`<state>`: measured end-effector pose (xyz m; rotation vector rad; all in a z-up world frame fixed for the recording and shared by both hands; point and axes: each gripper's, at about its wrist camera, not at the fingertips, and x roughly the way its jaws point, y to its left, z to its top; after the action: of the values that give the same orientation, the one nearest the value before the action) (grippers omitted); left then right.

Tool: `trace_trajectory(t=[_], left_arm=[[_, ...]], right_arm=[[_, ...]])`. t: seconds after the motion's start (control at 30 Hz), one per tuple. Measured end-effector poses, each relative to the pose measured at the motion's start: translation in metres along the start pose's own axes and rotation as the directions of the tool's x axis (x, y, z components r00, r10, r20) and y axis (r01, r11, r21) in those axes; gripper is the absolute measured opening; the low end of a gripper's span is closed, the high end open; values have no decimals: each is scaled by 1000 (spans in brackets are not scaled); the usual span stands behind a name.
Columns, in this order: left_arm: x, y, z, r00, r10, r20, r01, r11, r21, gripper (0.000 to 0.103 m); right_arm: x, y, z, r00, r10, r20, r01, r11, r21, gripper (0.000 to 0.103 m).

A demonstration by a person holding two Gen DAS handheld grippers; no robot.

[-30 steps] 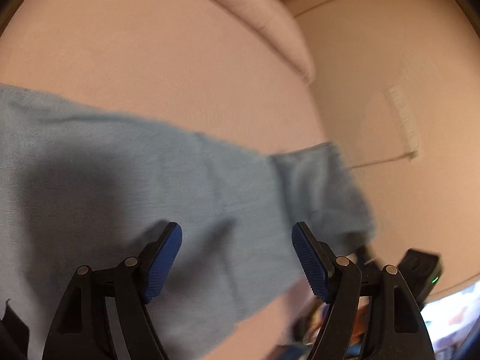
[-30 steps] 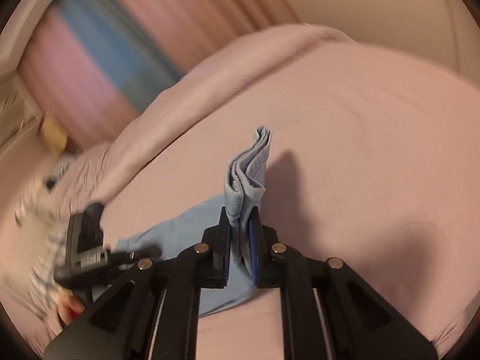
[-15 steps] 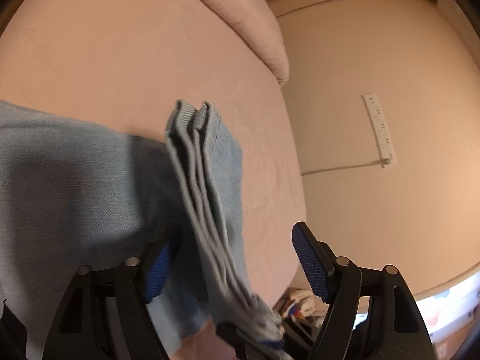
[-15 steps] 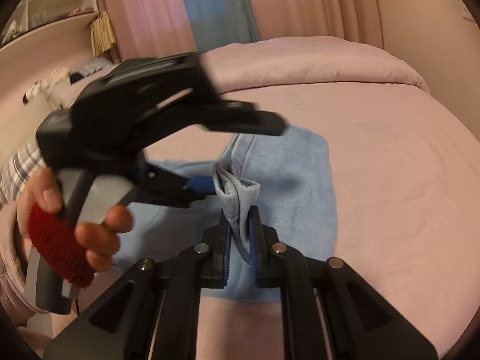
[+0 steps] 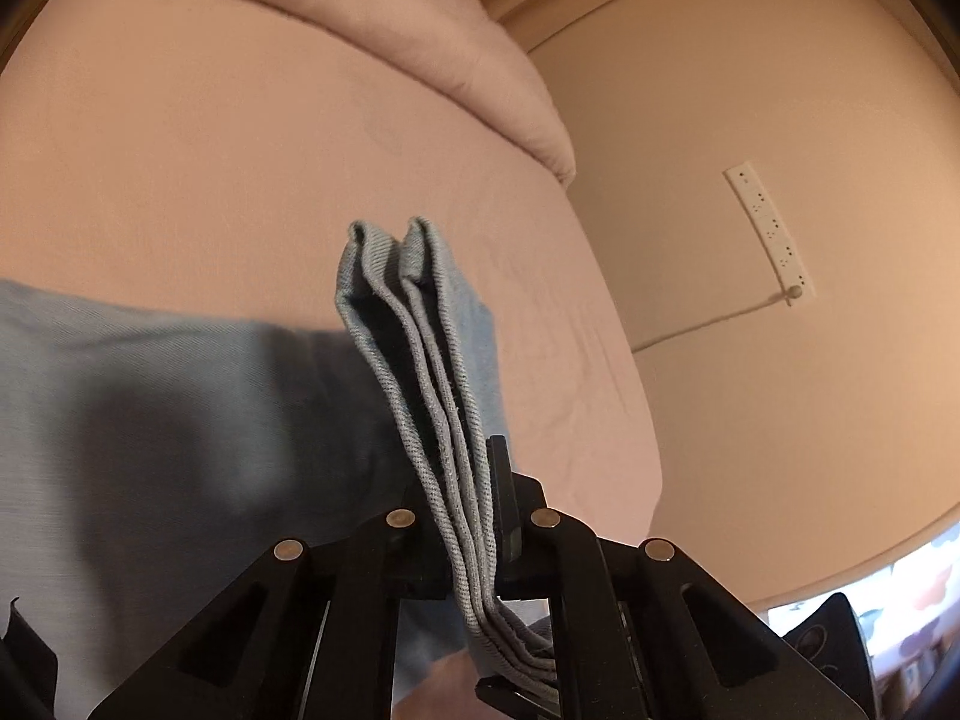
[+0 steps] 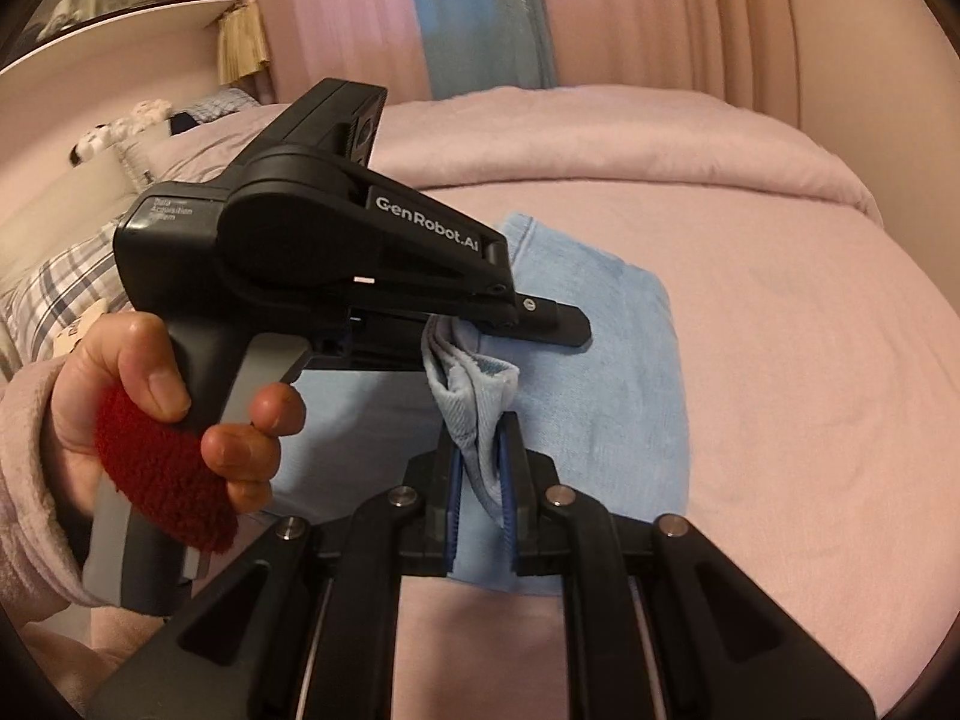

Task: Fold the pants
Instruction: 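Fold the held leg edge over the jeans with the left gripper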

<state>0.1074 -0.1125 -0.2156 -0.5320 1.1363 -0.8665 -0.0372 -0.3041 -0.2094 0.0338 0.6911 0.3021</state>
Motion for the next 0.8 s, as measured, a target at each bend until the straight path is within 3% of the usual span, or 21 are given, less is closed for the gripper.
trace_trajectory(t=[0.13, 0.27, 0.43, 0.8], left_arm=[[-24, 6, 1, 999, 22, 35, -23, 999, 23, 4], [-43, 29, -5, 993, 93, 69, -95, 995, 16, 4], [-68, 76, -14, 984, 159, 80, -153, 985, -80, 4], [-59, 106, -21, 964, 262, 50, -253, 958, -135, 4]], right_arm=[[0, 20, 7, 999, 45, 14, -44, 998, -40, 12], [8, 42, 9, 995, 104, -3, -104, 991, -84, 12], [34, 78, 2, 981, 178, -73, -187, 971, -147, 12], [79, 119, -13, 952, 223, -212, -262, 948, -180, 13]])
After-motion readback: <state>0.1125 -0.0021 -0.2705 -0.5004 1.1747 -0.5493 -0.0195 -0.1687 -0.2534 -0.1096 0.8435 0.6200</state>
